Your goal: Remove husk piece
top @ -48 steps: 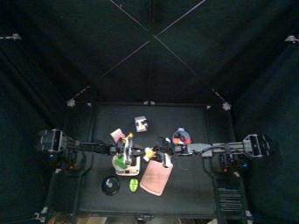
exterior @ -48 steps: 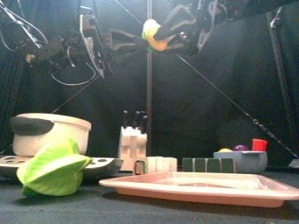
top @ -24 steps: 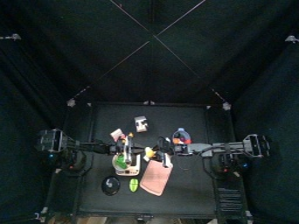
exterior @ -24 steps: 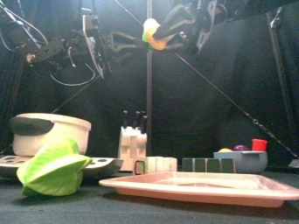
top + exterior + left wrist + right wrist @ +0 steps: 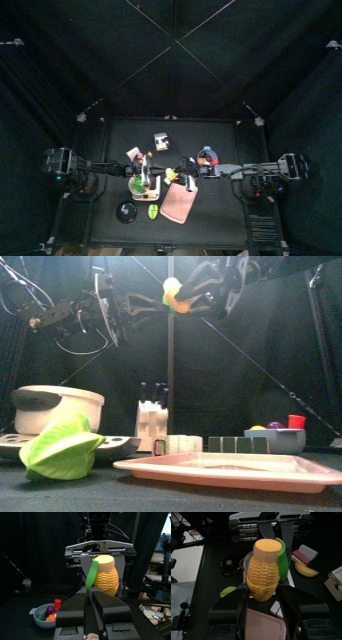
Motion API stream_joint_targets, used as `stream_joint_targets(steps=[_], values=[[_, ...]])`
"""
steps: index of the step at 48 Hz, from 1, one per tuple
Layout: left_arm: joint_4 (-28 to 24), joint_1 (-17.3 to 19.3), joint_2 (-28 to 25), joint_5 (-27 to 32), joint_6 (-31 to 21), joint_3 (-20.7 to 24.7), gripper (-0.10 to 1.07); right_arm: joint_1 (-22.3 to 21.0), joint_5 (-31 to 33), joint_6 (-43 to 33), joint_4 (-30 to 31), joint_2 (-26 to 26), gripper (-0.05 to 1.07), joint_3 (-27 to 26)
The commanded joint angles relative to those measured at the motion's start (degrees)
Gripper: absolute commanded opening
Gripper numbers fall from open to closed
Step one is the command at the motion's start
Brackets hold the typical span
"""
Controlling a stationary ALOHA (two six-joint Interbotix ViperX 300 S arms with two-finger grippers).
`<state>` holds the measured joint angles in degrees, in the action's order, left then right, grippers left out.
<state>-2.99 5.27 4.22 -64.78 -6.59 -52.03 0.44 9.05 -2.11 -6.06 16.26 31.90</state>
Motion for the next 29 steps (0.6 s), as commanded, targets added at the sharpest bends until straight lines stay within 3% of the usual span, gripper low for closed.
stream_joint_targets(steps=[1,29], values=[[0.62,0.62,0.79,-1.67,-0.09,0.44,0.47,0.26,0.0,0.09,0.0,1.23,0.41,-0.35],[0.88,1.93,1.05,-3.52,0.0,-0.88,0.47,0.35,0.0,-0.18,0.0,1.32,0.41,0.0]])
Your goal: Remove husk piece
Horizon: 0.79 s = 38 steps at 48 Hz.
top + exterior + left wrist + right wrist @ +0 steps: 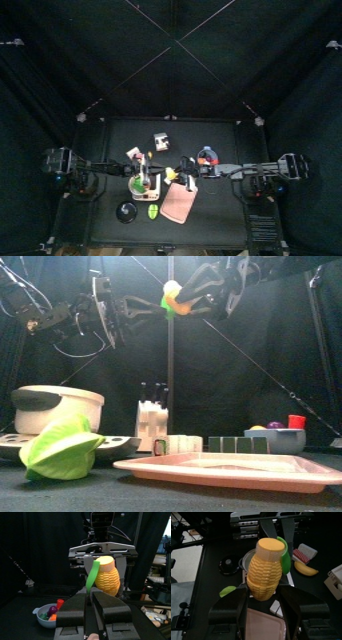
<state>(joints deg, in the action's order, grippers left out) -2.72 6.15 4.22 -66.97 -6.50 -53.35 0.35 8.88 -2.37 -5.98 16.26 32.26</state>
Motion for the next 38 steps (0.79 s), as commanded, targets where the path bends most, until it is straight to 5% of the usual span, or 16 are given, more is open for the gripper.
stream_joint_targets(steps=[1,38], values=[[0.7,1.14,1.23,-1.58,-0.09,0.35,0.47,0.44,0.18,0.09,-0.09,1.23,0.41,-0.35],[0.7,1.67,2.9,-2.37,-0.26,-1.93,0.47,0.18,0.18,0.09,0.0,1.49,0.41,-0.18]])
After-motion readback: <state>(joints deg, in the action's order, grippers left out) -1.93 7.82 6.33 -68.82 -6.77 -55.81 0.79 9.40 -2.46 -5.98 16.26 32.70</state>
